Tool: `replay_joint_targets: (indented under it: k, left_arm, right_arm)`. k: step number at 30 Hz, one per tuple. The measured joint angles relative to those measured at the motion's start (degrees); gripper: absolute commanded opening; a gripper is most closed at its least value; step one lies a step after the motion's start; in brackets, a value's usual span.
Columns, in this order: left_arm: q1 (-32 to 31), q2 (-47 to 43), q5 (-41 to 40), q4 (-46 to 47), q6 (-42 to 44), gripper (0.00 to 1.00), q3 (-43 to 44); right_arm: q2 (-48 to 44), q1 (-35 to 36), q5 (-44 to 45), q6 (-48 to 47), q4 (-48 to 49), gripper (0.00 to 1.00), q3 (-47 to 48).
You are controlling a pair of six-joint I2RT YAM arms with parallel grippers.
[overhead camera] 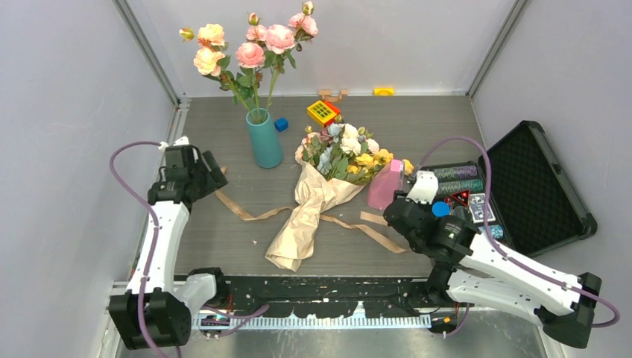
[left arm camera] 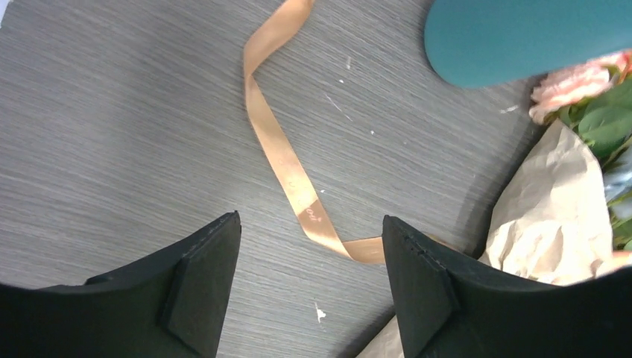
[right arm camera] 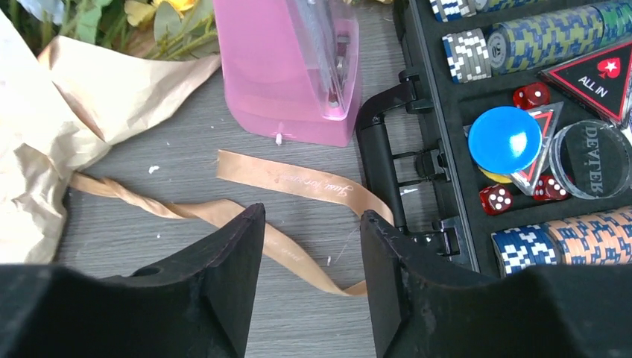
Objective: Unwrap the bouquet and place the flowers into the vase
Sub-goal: Untie the ribbon from the wrapping paper, then unfold the wrapping paper at the center of the board.
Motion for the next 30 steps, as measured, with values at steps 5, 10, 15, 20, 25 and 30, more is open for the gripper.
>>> replay_joint_targets:
  k: [5, 10, 15, 20, 25, 30]
  left_arm:
    - [-13.2, 0.0, -4.1, -0.2, 1.2, 0.75, 0.0]
    - [-27.5, 0.0, -5.2, 0.9, 2.8, 0.75, -0.5]
    - [-42.6, -2.8, -5.2, 5.5, 4.9, 0.73, -3.2]
    - [-57.5, -7.6, -5.6, 9.9, 7.8, 0.69, -5.6]
    - [-74.4, -5.6, -10.0, 13.2, 11.5, 0.59, -7.5]
    - [-84.7, 3.8, -13.4, 14.8, 12.6, 0.56, -7.9]
  right_arm:
    - [5.2, 0.0, -2.5, -3.2, 3.2, 0.70, 0.4]
    - [7.5, 0.0, -8.0, -6.3, 9.1, 0.70, 0.5]
    - [11.3, -1.8, -14.4, -7.2, 14.4, 0.69, 0.6]
    - [11.6, -8.4, -22.5, -7.6, 19.7, 0.65, -0.7]
    - [11.1, -13.0, -27.0, -7.7, 21.5, 0.65, -2.9]
    - [8.9, -13.6, -29.0, -7.6, 21.7, 0.64, -4.1]
